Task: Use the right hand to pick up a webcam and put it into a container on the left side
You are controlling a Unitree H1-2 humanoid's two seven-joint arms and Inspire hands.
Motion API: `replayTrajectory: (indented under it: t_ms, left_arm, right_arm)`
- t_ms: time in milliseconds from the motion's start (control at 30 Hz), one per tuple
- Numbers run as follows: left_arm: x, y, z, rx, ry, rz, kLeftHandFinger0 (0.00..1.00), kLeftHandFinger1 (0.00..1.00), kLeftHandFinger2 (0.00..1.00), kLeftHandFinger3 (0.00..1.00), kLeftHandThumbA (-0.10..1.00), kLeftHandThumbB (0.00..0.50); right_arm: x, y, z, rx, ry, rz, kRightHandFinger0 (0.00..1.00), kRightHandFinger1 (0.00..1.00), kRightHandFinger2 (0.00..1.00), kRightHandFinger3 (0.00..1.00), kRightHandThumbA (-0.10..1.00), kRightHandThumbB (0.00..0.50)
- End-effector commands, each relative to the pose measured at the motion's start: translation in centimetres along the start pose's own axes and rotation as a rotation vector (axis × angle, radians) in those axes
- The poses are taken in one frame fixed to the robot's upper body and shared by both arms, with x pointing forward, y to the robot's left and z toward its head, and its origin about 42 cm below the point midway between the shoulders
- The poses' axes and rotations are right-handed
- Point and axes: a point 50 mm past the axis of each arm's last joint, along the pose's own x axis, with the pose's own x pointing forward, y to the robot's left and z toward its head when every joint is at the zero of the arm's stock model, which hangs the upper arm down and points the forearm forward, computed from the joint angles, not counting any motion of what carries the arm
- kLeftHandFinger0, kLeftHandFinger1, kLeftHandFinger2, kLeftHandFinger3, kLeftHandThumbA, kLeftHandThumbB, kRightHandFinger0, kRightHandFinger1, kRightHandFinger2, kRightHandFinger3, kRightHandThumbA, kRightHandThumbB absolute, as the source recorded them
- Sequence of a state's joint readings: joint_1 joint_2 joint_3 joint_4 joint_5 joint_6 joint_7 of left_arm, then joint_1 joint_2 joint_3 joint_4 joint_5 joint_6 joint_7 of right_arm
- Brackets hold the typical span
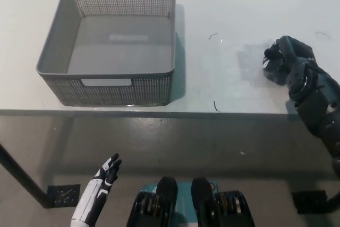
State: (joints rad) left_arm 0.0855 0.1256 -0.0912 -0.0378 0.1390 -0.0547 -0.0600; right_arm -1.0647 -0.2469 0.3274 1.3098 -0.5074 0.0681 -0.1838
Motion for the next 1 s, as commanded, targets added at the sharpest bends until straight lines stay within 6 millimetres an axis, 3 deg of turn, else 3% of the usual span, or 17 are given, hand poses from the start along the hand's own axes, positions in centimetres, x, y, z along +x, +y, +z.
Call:
replayTrajectory:
  t_ms: [0, 33, 67, 100, 133, 200, 300, 400, 433, 567, 633, 733, 800, 900, 967]
  left_arm:
    - [0.7, 0.9, 1.3, 0.015, -0.066, 0.017, 1.0, 1.0, 1.0, 1.0, 1.0, 0.0]
    - [0.7, 0.9, 1.3, 0.014, -0.065, 0.018, 1.0, 1.0, 1.0, 1.0, 1.0, 0.004]
    - [0.7, 0.9, 1.3, 0.014, -0.063, 0.019, 1.0, 1.0, 1.0, 1.0, 1.0, 0.003]
    - [0.7, 0.9, 1.3, 0.015, -0.062, 0.018, 1.0, 1.0, 1.0, 1.0, 1.0, 0.003]
    - [0.7, 0.8, 1.3, 0.005, -0.058, 0.018, 1.0, 1.0, 1.0, 1.0, 1.0, 0.0]
    - [0.7, 0.8, 1.3, 0.008, -0.057, 0.02, 1.0, 1.0, 1.0, 1.0, 1.0, 0.0]
    - [0.7, 0.8, 1.4, 0.008, -0.063, 0.014, 1.0, 1.0, 1.0, 1.0, 1.0, 0.0]
    - [0.7, 0.8, 1.3, 0.022, -0.06, 0.011, 1.0, 1.0, 1.0, 1.0, 1.0, 0.003]
    - [0.8, 0.8, 1.3, 0.024, -0.06, 0.012, 1.0, 1.0, 1.0, 1.0, 1.0, 0.006]
    - [0.8, 0.8, 1.3, 0.023, -0.064, 0.008, 1.0, 1.0, 1.0, 1.0, 1.0, 0.0]
    - [0.7, 0.7, 1.3, 0.024, -0.063, 0.006, 1.0, 1.0, 1.0, 1.0, 1.0, 0.002]
    - [0.7, 0.7, 1.3, 0.026, -0.064, 0.004, 1.0, 1.0, 1.0, 1.0, 1.0, 0.0]
    - [0.8, 0.7, 1.2, 0.033, -0.062, 0.001, 1.0, 1.0, 1.0, 1.0, 1.0, 0.001]
    - [0.7, 0.5, 0.9, 0.044, -0.068, -0.017, 1.0, 1.0, 1.0, 1.0, 1.0, 0.001]
    - [0.9, 0.4, 0.9, 0.045, -0.087, -0.023, 1.0, 1.0, 1.0, 1.0, 1.0, 0.0]
  right_arm:
    - [0.7, -5.5, 3.9, 0.122, -0.144, -0.235, 0.0, 0.35, 0.74, 0.63, -0.1, 0.243]
    - [0.7, -6.2, 4.6, 0.132, -0.165, -0.263, 0.0, 0.34, 0.74, 0.68, -0.1, 0.226]
    - [0.6, -7.1, 5.4, 0.141, -0.199, -0.296, 0.06, 0.41, 0.8, 0.69, -0.1, 0.243]
    - [0.5, -7.5, 5.8, 0.153, -0.231, -0.325, 0.07, 0.4, 0.75, 0.66, -0.1, 0.245]
    - [0.4, -8.4, 6.6, 0.169, -0.258, -0.35, 0.0, 0.3, 0.7, 0.63, -0.1, 0.227]
    - [-0.1, -9.8, 8.0, 0.178, -0.32, -0.4, 0.0, 0.24, 0.7, 0.64, -0.1, 0.208]
    - [-0.9, -12.1, 10.1, 0.228, -0.388, -0.448, 0.0, 0.25, 0.73, 0.7, -0.1, 0.173]
    - [-2.5, -14.7, 12.8, 0.276, -0.465, -0.478, 0.0, 0.36, 0.78, 0.92, -0.1, 0.144]
    - [-2.9, -15.4, 13.5, 0.29, -0.488, -0.481, 0.0, 0.4, 0.8, 0.92, -0.1, 0.142]
    - [-5.6, -18.0, 17.7, 0.329, -0.596, -0.498, 0.0, 0.4, 0.79, 0.9, -0.1, 0.165]
    - [-6.3, -18.4, 18.7, 0.325, -0.623, -0.493, 0.0, 0.4, 0.8, 0.89, -0.1, 0.163]
    - [-8.4, -18.8, 22.7, 0.336, -0.72, -0.494, 0.0, 0.35, 0.76, 0.87, -0.1, 0.192]
    - [-9.3, -18.6, 24.9, 0.32, -0.751, -0.49, 0.0, 0.32, 0.74, 0.87, -0.1, 0.176]
    - [-10.2, -17.3, 28.0, 0.299, -0.815, -0.452, 0.0, 0.35, 0.79, 0.95, -0.1, 0.187]
    - [-10.7, -16.1, 30.5, 0.27, -0.844, -0.425, 0.0, 0.34, 0.77, 0.86, -0.1, 0.211]
